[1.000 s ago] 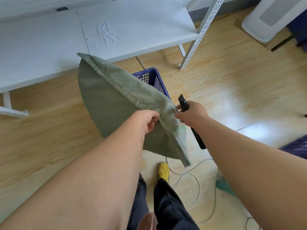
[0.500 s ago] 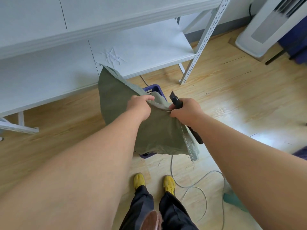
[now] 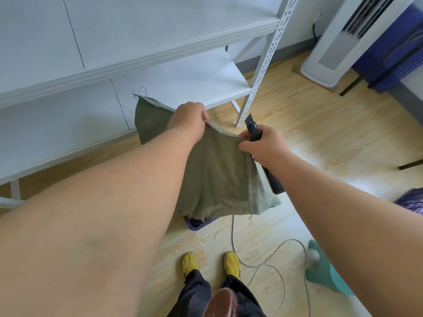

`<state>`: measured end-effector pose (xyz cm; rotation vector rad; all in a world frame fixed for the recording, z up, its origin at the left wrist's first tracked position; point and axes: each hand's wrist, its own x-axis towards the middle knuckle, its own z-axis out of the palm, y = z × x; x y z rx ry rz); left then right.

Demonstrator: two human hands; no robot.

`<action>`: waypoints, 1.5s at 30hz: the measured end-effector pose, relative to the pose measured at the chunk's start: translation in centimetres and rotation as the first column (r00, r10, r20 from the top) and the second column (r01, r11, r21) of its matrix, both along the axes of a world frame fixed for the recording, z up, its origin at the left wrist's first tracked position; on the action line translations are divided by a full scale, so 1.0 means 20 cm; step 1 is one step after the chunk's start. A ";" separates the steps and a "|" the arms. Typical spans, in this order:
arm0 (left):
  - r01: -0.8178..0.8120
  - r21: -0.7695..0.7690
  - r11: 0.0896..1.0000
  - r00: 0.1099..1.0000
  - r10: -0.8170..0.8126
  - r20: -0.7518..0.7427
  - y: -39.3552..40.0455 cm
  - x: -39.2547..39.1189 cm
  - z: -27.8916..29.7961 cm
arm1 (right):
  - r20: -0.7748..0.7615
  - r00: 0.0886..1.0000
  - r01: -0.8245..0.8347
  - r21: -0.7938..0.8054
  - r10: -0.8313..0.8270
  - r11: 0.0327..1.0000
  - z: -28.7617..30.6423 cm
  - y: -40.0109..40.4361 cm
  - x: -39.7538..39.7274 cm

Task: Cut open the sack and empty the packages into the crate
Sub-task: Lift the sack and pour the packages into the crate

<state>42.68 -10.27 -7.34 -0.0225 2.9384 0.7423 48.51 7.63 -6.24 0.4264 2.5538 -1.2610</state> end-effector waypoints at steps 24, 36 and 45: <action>-0.159 0.572 0.805 0.963 -0.002 0.270 -0.04 0.10 0.19 | -0.018 0.990 -0.142 -0.048 0.141 0.989 0.13 -0.15 -0.01; -0.473 0.366 0.802 0.811 0.234 0.536 -0.17 0.14 0.05 | 0.280 0.928 -0.190 -0.210 0.246 0.959 0.03 -0.18 0.10; -0.281 0.488 0.826 0.932 0.113 0.345 -0.11 0.09 0.05 | 0.179 0.977 -0.080 -0.212 0.120 0.974 0.07 -0.17 0.07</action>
